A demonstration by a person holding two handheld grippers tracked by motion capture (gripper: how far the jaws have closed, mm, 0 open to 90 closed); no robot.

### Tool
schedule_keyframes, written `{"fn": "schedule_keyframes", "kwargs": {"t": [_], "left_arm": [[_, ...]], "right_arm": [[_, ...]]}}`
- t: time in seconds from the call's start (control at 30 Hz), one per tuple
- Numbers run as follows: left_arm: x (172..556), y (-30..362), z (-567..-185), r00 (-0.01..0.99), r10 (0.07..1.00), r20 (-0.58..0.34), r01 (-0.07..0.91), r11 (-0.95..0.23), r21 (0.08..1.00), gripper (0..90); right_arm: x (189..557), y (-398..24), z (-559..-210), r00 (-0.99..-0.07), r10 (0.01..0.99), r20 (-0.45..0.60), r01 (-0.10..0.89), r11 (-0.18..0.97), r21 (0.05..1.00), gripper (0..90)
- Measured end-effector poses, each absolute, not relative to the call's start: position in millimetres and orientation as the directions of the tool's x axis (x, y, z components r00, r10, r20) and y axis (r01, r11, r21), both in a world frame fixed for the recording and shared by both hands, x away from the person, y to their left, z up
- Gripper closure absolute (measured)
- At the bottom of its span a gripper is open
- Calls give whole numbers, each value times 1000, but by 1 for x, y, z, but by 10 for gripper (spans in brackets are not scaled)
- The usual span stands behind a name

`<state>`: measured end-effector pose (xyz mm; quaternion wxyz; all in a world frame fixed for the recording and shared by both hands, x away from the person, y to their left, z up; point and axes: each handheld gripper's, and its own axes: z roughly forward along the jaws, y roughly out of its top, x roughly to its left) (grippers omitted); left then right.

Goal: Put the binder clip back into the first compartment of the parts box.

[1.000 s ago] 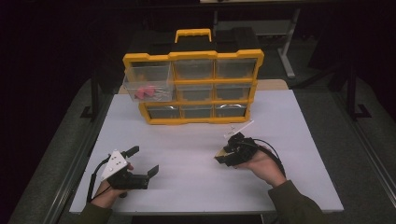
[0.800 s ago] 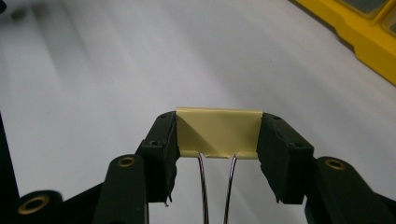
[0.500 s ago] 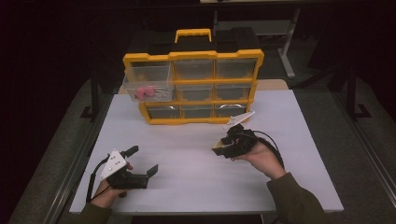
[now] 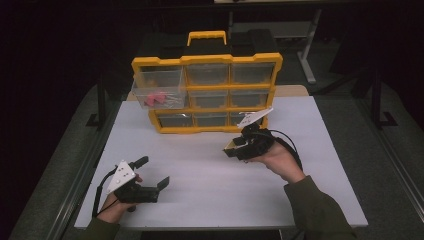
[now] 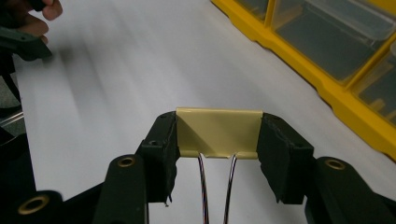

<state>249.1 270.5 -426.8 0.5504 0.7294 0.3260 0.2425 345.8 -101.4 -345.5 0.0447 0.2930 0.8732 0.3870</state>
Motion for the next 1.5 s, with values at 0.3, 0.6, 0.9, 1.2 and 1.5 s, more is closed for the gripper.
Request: {"fn": "schedule_keyframes", "kwargs": {"t": [0.3,0.6,0.9,1.2,1.5], "left_arm": [[249,271,-427,670,742,-2,207,-184,961,0],[249,271,-427,669,743,-2,208,-184,961,0],[249,270,-427,670,743,-5,207,-181,961,0],[249,270,-427,671,742,-6,201,-175,964,0],[249,269,-427,670,742,-17,198,-157,967,0]], "right_arm": [[353,-92,-328,-834,532,146,460,525,716,489],[360,-81,-313,-849,511,134,431,524,735,489],[371,-69,-294,-859,495,132,413,517,750,489],[381,-60,-273,-874,477,94,369,525,767,489],[394,-52,-251,-885,463,57,325,525,786,489]]}}
